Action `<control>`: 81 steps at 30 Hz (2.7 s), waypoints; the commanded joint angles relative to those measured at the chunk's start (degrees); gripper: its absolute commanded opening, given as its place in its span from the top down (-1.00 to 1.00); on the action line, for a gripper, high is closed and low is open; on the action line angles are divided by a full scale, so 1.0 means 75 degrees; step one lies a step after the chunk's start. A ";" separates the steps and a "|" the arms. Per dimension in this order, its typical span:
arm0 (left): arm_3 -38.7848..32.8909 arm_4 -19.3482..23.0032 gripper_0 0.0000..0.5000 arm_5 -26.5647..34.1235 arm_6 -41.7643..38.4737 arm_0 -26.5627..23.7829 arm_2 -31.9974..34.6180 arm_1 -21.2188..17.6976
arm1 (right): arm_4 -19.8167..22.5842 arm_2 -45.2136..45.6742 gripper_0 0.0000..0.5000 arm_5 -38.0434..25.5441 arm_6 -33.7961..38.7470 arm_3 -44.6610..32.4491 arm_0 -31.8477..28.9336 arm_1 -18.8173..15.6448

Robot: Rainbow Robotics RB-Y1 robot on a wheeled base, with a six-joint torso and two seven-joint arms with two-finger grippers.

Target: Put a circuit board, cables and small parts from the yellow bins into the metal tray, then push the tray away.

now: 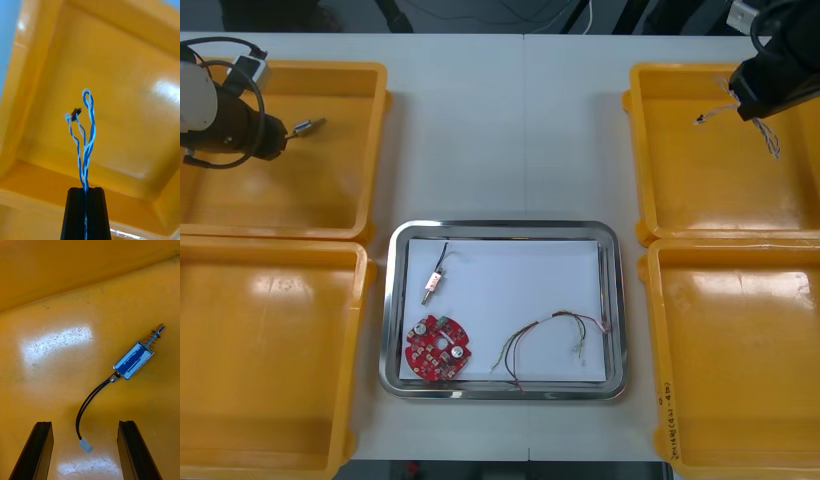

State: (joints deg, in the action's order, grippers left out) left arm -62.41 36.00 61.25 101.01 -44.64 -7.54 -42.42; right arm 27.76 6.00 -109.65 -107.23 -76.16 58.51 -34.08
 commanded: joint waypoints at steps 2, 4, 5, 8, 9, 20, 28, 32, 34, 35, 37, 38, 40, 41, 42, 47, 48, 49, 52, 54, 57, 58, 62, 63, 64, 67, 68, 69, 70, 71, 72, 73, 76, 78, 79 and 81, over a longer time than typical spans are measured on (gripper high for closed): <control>0.0106 -0.0042 -0.86 -0.0385 0.0207 -0.0400 -0.0189 0.0066 | 0.0775 0.0243 1.00 -0.0047 -0.0105 -0.1798 -0.0208 -0.0402; 0.0106 -0.0089 -0.57 -0.0455 0.0231 -0.0400 -0.0213 0.0066 | 0.1208 0.0232 1.00 -0.0047 -0.0140 -0.2185 -0.0348 -0.0460; 0.0106 -0.0101 -0.19 -0.0455 0.0231 -0.0400 -0.0213 0.0066 | 0.1560 0.0173 1.00 -0.0047 -0.0152 -0.2443 -0.0466 -0.0519; 0.0118 -0.0101 1.00 -0.0479 0.0243 -0.0400 -0.0225 0.0066 | 0.2357 -0.0120 1.00 -0.0047 -0.0070 -0.3017 -0.0759 -0.0624; 0.0118 -0.0101 1.00 -0.0490 0.0243 -0.0400 -0.0225 0.0066 | 0.2579 -0.0296 1.00 -0.0047 -0.0058 -0.3322 -0.0888 -0.0671; 0.0118 -0.0054 1.00 -0.0490 0.0301 -0.0388 -0.0225 0.0066 | 0.3845 -0.2089 1.00 -0.0047 0.0106 -0.5232 -0.1192 -0.0730; 0.0012 0.0087 1.00 -0.0080 0.0395 -0.0388 -0.0213 -0.0063 | 0.4161 -0.3272 1.00 -0.0047 -0.0047 -0.5455 -0.1251 -0.0413; -0.0222 0.0216 1.00 0.0389 0.0383 -0.0388 -0.0213 -0.0203 | 0.3857 -0.3741 1.00 -0.0047 -0.0211 -0.5490 -0.1251 -0.0214; -0.0304 0.0262 1.00 0.0541 0.0360 -0.0376 -0.0213 -0.0227 | 0.3763 -0.3905 1.00 -0.0047 -0.0281 -0.5525 -0.1251 -0.0203; -0.0503 0.0356 1.00 0.0740 0.0313 -0.0282 -0.0213 -0.0320 | 0.3611 -0.4198 1.00 -0.0047 -0.0363 -0.5560 -0.1251 -0.0167; -0.0761 0.0426 1.00 0.0787 0.0254 -0.0118 -0.0201 -0.0403 | 0.3493 -0.4421 1.00 0.0007 -0.0433 -0.5572 -0.1251 -0.0109; -0.0902 0.0462 1.00 0.0787 0.0219 -0.0025 -0.0201 -0.0473 | 0.3423 -0.4526 1.00 0.0100 -0.0469 -0.5572 -0.1263 -0.0062; -0.1125 0.0532 1.00 0.0799 0.0196 0.0116 -0.0201 -0.0555 | 0.3247 -0.4690 1.00 0.0241 -0.0539 -0.5572 -0.1263 0.0055; -0.1218 0.0567 1.00 0.0822 0.0172 0.0186 -0.0189 -0.0590 | 0.3165 -0.4796 1.00 0.0311 -0.0562 -0.5572 -0.1263 0.0090; -0.1347 0.0661 1.00 0.0869 0.0149 0.0268 -0.0178 -0.0637 | 0.3036 -0.4936 1.00 0.0440 -0.0609 -0.5572 -0.1263 0.0137; -0.1980 0.1012 1.00 0.1010 0.0114 0.0737 -0.0060 -0.0918 | 0.2532 -0.5546 1.00 0.0991 -0.0715 -0.5560 -0.1309 0.0208; -0.2156 0.1036 1.00 0.1010 0.0102 0.0878 -0.0037 -0.0988 | 0.2462 -0.5686 1.00 0.1143 -0.0726 -0.5502 -0.1321 0.0208; -0.2320 0.1071 1.00 0.1010 0.0090 0.1007 -0.0025 -0.1035 | 0.2392 -0.5815 1.00 0.1307 -0.0738 -0.5431 -0.1345 0.0208; -0.2636 0.1153 1.00 0.1068 0.0067 0.1241 0.0057 -0.1141 | 0.2310 -0.6050 1.00 0.1718 -0.0785 -0.5255 -0.1427 0.0208; -0.2812 0.1223 1.00 0.1127 0.0067 0.1382 0.0104 -0.1211 | 0.2286 -0.6179 1.00 0.1999 -0.0808 -0.5127 -0.1509 0.0208; -0.3117 0.1387 1.00 0.1127 0.0102 0.1686 0.0209 -0.1340 | 0.2239 -0.6401 1.00 0.2280 -0.0879 -0.4845 -0.1638 0.0208; -0.3199 0.1434 1.00 0.1127 0.0102 0.1745 0.0232 -0.1375 | 0.2193 -0.6472 1.00 0.2327 -0.0902 -0.4798 -0.1649 0.0208; -0.3550 0.1551 1.00 0.1127 0.0102 0.2073 0.0361 -0.1492 | 0.1794 -0.6858 1.00 0.2526 -0.0949 -0.4634 -0.1673 0.0208; -0.3585 0.1563 1.00 0.1127 0.0102 0.2120 0.0361 -0.1516 | 0.1747 -0.6882 1.00 0.2561 -0.0949 -0.4611 -0.1673 0.0208; -0.3644 0.1587 1.00 0.1127 0.0102 0.2167 0.0373 -0.1551 | 0.1700 -0.6940 1.00 0.2608 -0.0949 -0.4576 -0.1673 0.0208; -0.3785 0.1680 1.00 0.1127 0.0125 0.2331 0.0397 -0.1633 | 0.1712 -0.6999 1.00 0.2843 -0.0949 -0.4330 -0.1673 0.0254; -0.3832 0.1692 1.00 0.1127 0.0125 0.2378 0.0397 -0.1645 | 0.1712 -0.7011 1.00 0.2913 -0.0961 -0.4248 -0.1673 0.0278; -0.3902 0.1704 1.00 0.1127 0.0114 0.2436 0.0420 -0.1656 | 0.1712 -0.7022 1.00 0.2995 -0.0972 -0.4142 -0.1661 0.0325; -0.3925 0.1704 1.00 0.1127 0.0102 0.2472 0.0432 -0.1668 | 0.1700 -0.7022 1.00 0.3030 -0.0984 -0.4107 -0.1673 0.0337; -0.3972 0.1716 1.00 0.1127 0.0102 0.2530 0.0455 -0.1668 | 0.1642 -0.7034 1.00 0.3100 -0.0984 -0.4037 -0.1673 0.0348; -0.4019 0.1727 1.00 0.1127 0.0114 0.2589 0.0490 -0.1692 | 0.1560 -0.7104 1.00 0.3206 -0.1008 -0.3920 -0.1673 0.0372; -0.4019 0.1727 1.00 0.1127 0.0114 0.2600 0.0502 -0.1692 | 0.1525 -0.7128 1.00 0.3264 -0.1019 -0.3884 -0.1673 0.0372; -0.4019 0.1762 1.00 0.1127 0.0102 0.2600 0.0502 -0.1703 | 0.1372 -0.7315 1.00 0.3511 -0.0961 -0.3744 -0.1673 0.0360; -0.4019 0.1774 1.00 0.1127 0.0090 0.2600 0.0502 -0.1703 | 0.1384 -0.7351 1.00 0.3534 -0.0949 -0.3685 -0.1673 0.0348; -0.4019 0.1774 1.00 0.1139 0.0079 0.2612 0.0502 -0.1703 | 0.1407 -0.7351 1.00 0.3511 -0.0937 -0.3685 -0.1673 0.0360; -0.4019 0.1786 0.39 0.1127 0.0055 0.2600 0.0490 -0.1703 | 0.1454 -0.7351 1.00 0.3499 -0.0926 -0.3673 -0.1673 0.0360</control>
State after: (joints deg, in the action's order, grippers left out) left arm -90.78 48.74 69.23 101.01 -25.79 -5.61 -52.13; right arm 38.56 -48.25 -83.75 -113.32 -103.33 46.23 -32.39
